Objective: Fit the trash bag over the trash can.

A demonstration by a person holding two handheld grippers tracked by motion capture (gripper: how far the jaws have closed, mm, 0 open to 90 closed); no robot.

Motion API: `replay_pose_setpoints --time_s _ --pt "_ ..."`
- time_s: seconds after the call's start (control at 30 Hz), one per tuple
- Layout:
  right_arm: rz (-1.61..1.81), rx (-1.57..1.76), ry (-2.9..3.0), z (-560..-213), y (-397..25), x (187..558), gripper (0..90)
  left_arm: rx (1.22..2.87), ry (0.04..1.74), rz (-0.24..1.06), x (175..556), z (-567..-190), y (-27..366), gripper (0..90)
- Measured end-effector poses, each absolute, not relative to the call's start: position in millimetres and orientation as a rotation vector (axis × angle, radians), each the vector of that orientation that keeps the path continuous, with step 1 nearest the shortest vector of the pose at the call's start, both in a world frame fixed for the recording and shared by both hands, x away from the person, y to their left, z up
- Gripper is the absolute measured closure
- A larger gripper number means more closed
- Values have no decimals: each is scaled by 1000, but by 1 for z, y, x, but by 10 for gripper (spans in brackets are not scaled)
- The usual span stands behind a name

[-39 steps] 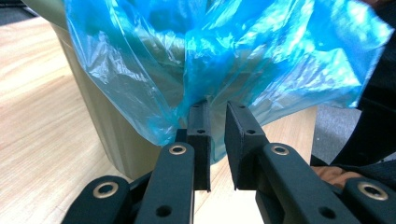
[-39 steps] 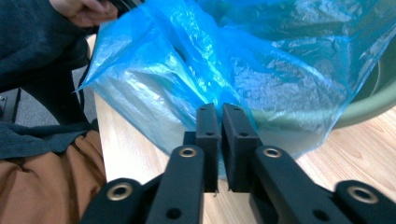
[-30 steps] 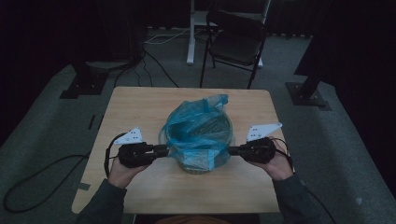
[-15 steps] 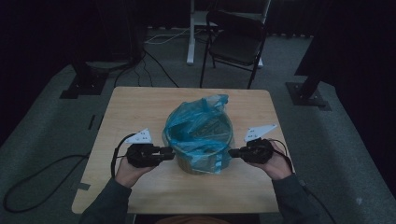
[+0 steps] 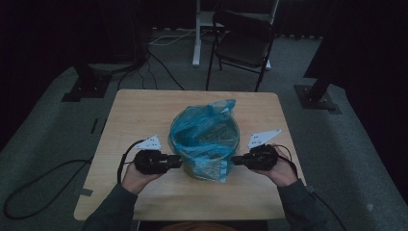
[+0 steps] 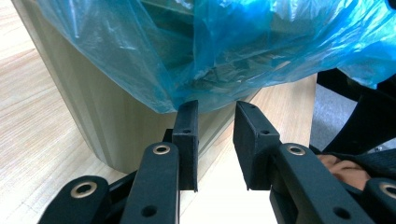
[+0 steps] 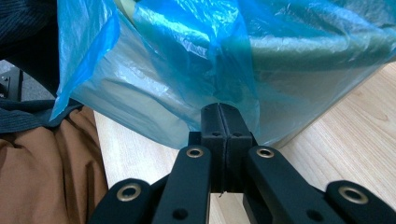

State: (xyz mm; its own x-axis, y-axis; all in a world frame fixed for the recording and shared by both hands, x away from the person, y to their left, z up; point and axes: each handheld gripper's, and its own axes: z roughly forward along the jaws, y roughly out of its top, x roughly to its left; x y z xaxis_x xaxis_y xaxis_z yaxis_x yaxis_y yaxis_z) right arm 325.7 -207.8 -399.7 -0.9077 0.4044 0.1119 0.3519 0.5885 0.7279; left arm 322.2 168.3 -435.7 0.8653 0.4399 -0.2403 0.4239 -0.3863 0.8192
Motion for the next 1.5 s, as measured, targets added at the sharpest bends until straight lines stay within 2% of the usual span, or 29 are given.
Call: replay_pose_setpoints --time_s 0.4,0.53,0.9,1.17,1.5 --pt "1164 689 2759 -408 -214 329 892 1930 596 61 315 -412 187 682" --pt "1235 691 2705 -397 -222 326 796 1905 594 90 314 -404 193 668" --pt "1349 728 2563 -371 -246 328 692 1864 638 222 322 -384 197 612" --pt "1356 793 2451 -359 -238 350 627 1848 671 271 333 -380 188 556" --pt "1335 882 2381 -353 -211 397 596 1825 720 329 353 -380 175 554"
